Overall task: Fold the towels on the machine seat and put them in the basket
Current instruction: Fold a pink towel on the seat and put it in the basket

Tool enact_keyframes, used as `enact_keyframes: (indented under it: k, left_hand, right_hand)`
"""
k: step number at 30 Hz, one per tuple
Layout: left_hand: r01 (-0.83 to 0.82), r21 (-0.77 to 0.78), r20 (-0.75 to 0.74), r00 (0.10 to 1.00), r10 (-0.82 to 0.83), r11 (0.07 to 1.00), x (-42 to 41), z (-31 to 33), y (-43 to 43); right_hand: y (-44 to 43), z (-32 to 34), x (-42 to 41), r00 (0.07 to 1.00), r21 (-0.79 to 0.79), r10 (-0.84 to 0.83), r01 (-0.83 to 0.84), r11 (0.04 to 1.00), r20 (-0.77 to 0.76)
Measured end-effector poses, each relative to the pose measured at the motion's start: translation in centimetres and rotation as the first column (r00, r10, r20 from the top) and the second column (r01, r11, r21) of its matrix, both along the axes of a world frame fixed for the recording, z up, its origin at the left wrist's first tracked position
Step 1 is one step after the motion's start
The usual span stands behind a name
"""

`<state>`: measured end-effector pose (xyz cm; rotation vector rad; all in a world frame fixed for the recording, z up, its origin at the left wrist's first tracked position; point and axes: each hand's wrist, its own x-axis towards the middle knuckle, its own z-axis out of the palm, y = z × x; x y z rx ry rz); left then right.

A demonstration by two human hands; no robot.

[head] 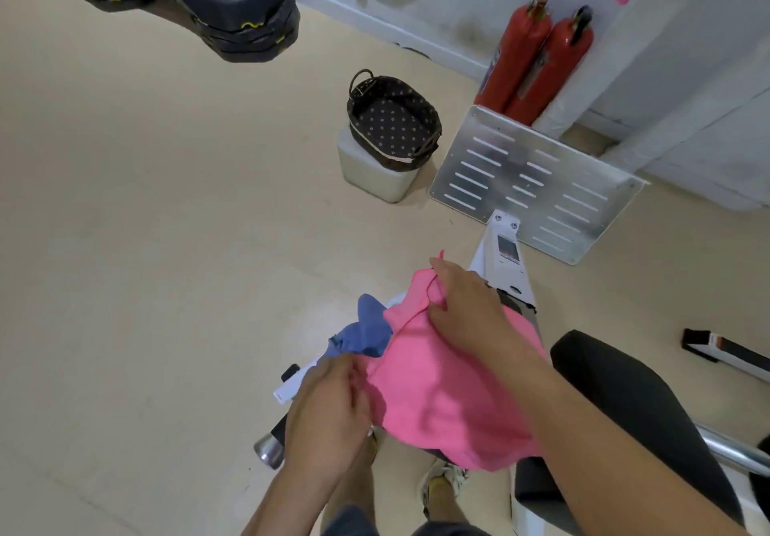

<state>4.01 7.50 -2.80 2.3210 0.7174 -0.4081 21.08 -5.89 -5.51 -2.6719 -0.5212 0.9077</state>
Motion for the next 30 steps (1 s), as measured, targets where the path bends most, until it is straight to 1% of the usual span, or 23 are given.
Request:
enact_keyframes:
  k: [1,2,3,4,6,7,9,11,13,14,16,18,20,22,24,25,27,28,30]
  left_hand:
    - [-0.044,-0.063,0.095,0.994,0.05,0.997,0.7,0.1,-0.1]
    - [-0.069,-0.11,0.16,0.983,0.087,0.991,1.6,0.2,-0.3]
    - [-0.054,-0.142,0.192,0.978,0.081,0.988,2.6,0.1,-0.5]
    - [-0.001,-0.146,0.193,0.981,0.03,0.989,3.6,0.1,-0.7]
    - [0.137,-0.092,0.133,0.983,-0.124,0.986,5.5,-0.3,-0.9]
    - [0.177,-0.056,0.076,0.982,-0.173,0.983,6.3,-0.5,-0.9]
    - [0.218,0.02,-0.063,0.974,-0.216,0.976,7.6,-0.6,-0.4]
    - [0.265,0.073,-0.175,0.952,-0.25,0.961,8.6,-0.3,0.2]
    - [0.271,0.081,-0.187,0.949,-0.253,0.959,9.9,-0.3,0.6]
    - [0.248,0.065,-0.172,0.957,-0.234,0.967,10.8,-0.5,0.7]
    - [0.189,-0.016,-0.161,0.969,-0.189,0.982,13.3,-1.9,0.6]
    - [0.164,-0.088,-0.189,0.966,-0.178,0.983,15.9,-3.9,-0.1]
    - [0.163,-0.113,-0.246,0.951,-0.186,0.98,17.7,-5.8,-1.0]
    - [0.107,-0.153,-0.296,0.943,-0.149,0.982,18.4,-7.0,-1.7]
    - [-0.012,-0.211,-0.298,0.953,-0.053,0.977,18.5,-8.0,-1.7]
    - [-0.094,-0.259,-0.289,0.957,0.015,0.961,18.4,-8.4,-1.6]
    - [-0.245,-0.373,-0.289,0.947,0.139,0.895,18.3,-8.8,-1.3]
    - [-0.292,-0.409,-0.291,0.94,0.18,0.865,18.2,-8.8,-1.1]
    - [-0.325,-0.43,-0.275,0.936,0.22,0.843,17.9,-8.8,-0.6]
  right_hand:
    - [0.1,0.0,0.1,1.0,0.001,-0.008,0.008,1.0,-0.018]
    - [0.1,-0.1,0.2,0.999,0.005,-0.022,0.022,1.0,-0.035]
    - [0.1,-0.3,0.4,0.997,-0.004,-0.039,0.038,0.999,-0.065]
    - [0.1,-0.4,0.6,0.994,-0.024,-0.048,0.046,0.999,-0.093]
    - [-0.4,-1.0,1.0,0.99,-0.036,-0.053,0.048,0.998,-0.134]
    - [-0.6,-1.2,1.1,0.986,-0.008,-0.067,0.066,0.998,-0.152]
    - [-1.3,-1.7,1.4,0.973,0.08,-0.148,0.164,0.983,-0.177]
    - [-2.1,-2.0,2.0,0.959,0.111,-0.24,0.257,0.96,-0.148]
    - [-2.7,-2.4,2.8,0.954,0.099,-0.273,0.286,0.953,-0.126]
    - [-2.8,-2.6,3.1,0.948,0.092,-0.281,0.296,0.951,-0.149]
    - [-2.8,-2.9,3.8,0.922,0.085,-0.3,0.328,0.941,-0.243]
    - [-2.5,-3.3,4.4,0.893,0.11,-0.302,0.355,0.928,-0.334]
    - [-2.4,-4.2,4.8,0.876,0.136,-0.298,0.371,0.918,-0.379]
    - [-2.2,-5.0,5.2,0.882,0.161,-0.294,0.372,0.914,-0.369]
    - [-1.9,-5.3,5.9,0.889,0.152,-0.299,0.368,0.917,-0.348]
    - [-1.8,-5.5,6.3,0.89,0.137,-0.3,0.363,0.922,-0.342]
    - [-1.5,-6.3,7.1,0.884,0.131,-0.311,0.375,0.918,-0.349]
    - [-1.3,-6.8,7.4,0.879,0.134,-0.32,0.386,0.913,-0.353]
    - [-0.6,-7.6,8.1,0.879,0.116,-0.319,0.38,0.918,-0.355]
